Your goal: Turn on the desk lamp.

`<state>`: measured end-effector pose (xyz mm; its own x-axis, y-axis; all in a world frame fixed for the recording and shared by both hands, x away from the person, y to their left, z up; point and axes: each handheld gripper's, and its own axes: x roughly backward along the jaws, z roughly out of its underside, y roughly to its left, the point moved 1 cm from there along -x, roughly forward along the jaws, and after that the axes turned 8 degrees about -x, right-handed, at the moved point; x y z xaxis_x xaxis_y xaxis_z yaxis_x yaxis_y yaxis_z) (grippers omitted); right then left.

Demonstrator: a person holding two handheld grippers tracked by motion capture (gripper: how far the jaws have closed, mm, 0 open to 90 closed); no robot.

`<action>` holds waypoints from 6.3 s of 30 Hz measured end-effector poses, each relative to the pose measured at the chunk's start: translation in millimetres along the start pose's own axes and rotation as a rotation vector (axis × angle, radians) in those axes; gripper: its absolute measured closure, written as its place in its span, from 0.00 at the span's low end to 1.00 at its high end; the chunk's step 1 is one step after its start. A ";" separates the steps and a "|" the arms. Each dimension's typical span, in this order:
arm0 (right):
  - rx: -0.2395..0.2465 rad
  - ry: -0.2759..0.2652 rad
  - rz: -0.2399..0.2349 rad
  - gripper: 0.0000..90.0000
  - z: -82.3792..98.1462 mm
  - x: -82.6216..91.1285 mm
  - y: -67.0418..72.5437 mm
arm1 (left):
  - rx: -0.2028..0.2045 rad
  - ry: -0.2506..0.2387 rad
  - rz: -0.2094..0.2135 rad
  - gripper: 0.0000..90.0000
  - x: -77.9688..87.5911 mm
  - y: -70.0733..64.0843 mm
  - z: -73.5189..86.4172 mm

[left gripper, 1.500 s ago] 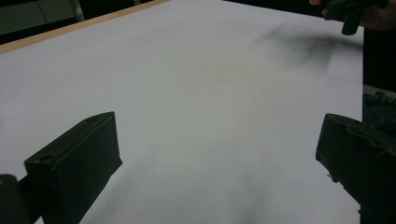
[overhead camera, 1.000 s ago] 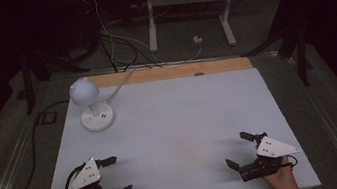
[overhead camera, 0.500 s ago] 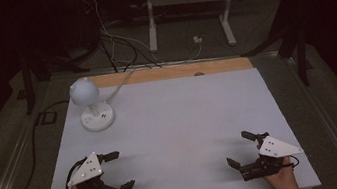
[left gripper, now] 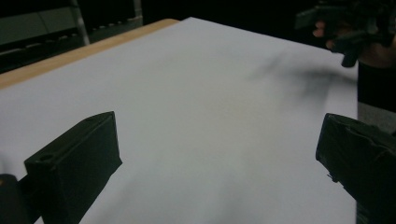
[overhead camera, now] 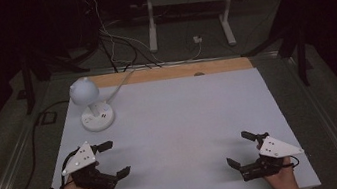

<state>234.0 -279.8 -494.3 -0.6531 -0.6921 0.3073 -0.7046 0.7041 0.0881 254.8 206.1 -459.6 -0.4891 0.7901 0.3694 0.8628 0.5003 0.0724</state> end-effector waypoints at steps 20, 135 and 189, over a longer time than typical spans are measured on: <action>-0.004 -0.003 0.001 0.00 0.0 1.0 -0.2 | 0.049 0.023 -0.125 0.00 -8.7 25.4 -14.2; -0.026 0.001 -0.005 0.00 2.5 2.7 -2.9 | 0.374 0.339 -0.767 1.00 -69.0 122.2 38.6; -0.037 0.018 -0.012 0.00 4.5 0.4 -3.8 | 0.276 0.393 -0.752 1.00 -82.3 119.7 41.2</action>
<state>235.1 -283.5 -498.7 -0.6393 -0.6977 0.3232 -0.7016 0.7013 0.1264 393.1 215.5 -519.4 -0.7903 0.0653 0.6092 0.2450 0.9450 0.2165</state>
